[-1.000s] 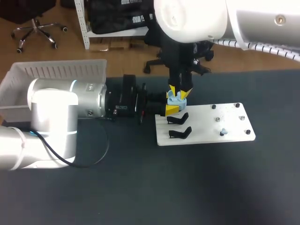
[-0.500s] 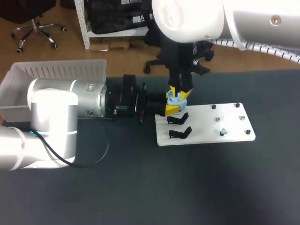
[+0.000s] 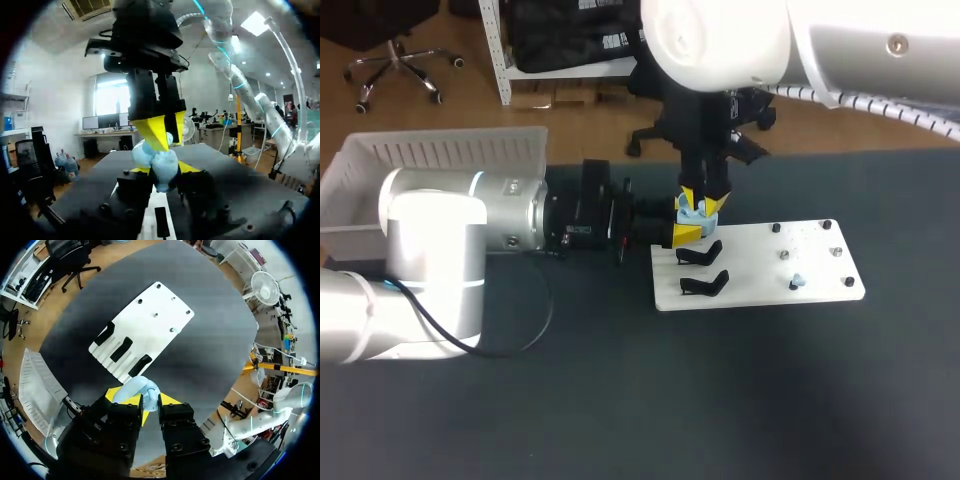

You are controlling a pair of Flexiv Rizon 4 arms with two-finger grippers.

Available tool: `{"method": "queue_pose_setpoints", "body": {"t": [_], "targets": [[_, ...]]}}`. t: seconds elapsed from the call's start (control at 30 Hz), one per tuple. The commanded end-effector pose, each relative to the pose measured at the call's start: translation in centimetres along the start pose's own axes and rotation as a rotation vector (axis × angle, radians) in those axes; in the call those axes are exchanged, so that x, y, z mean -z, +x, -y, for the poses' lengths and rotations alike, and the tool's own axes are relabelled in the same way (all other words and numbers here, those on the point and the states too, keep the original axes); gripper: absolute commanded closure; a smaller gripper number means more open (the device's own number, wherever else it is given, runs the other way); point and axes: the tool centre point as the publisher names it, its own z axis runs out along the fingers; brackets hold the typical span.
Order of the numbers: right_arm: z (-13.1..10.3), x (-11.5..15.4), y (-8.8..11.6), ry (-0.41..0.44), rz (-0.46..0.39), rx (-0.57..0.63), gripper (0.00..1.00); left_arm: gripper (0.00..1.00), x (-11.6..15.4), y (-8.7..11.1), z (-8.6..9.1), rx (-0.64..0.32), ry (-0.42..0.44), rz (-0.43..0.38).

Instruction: Pick up each earbud case from the left stands, insert the matching earbuds, close the lid, and place the case in the box.

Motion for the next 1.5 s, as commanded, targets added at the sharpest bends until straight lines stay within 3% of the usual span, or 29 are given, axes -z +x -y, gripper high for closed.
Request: {"method": "queue_pose_setpoints", "body": {"t": [0.03, 0.07, 0.13, 0.2, 0.43, 0.6, 0.8, 1.0, 1.2, 1.5], "targets": [[-0.4, -0.2, -0.2, 0.007, -0.005, -0.003, 1.0, 1.0, 0.0, -0.2, 0.1, -0.001, 0.001, 0.001], [-0.4, -0.2, -0.2, 0.006, -0.006, -0.003, 0.98, 1.0, 0.0, -0.2, 0.1, -0.001, 0.001, 0.001], [-0.3, -0.2, -0.2, 0.006, -0.007, -0.004, 0.74, 1.0, 0.0, -0.2, 0.1, -0.001, 0.001, 0.001], [-0.3, -0.2, -0.2, 0.006, -0.008, -0.005, 0.65, 1.0, 0.0, -0.2, 0.1, -0.001, 0.001, 0.001], [0.1, 0.5, 0.4, -0.014, -0.005, 0.001, 0.66, 1.0, 0.0, -0.2, 0.1, -0.001, 0.001, 0.001], [1.7, 1.7, 1.5, -0.071, -0.006, 0.021, 0.7, 1.0, 0.0, -0.2, 0.1, -0.001, 0.001, 0.001], [4.3, 2.3, 2.1, -0.155, -0.035, 0.113, 0.65, 1.0, 0.0, -0.2, 0.1, -0.001, 0.001, 0.001], [6.8, 1.6, 0.6, -0.212, -0.032, 0.24, 0.57, 1.0, 0.0, -0.2, 0.1, -0.001, 0.001, 0.001], [9.2, 1.0, -0.9, -0.245, 0.025, 0.363, 0.63, 1.0, 0.0, -0.2, 0.1, -0.001, 0.001, 0.001], [11.2, -1.1, -2.6, -0.295, 0.1, 0.432, 0.6, 1.0, 0.0, -0.2, 0.1, -0.001, 0.001, 0.001]]}}
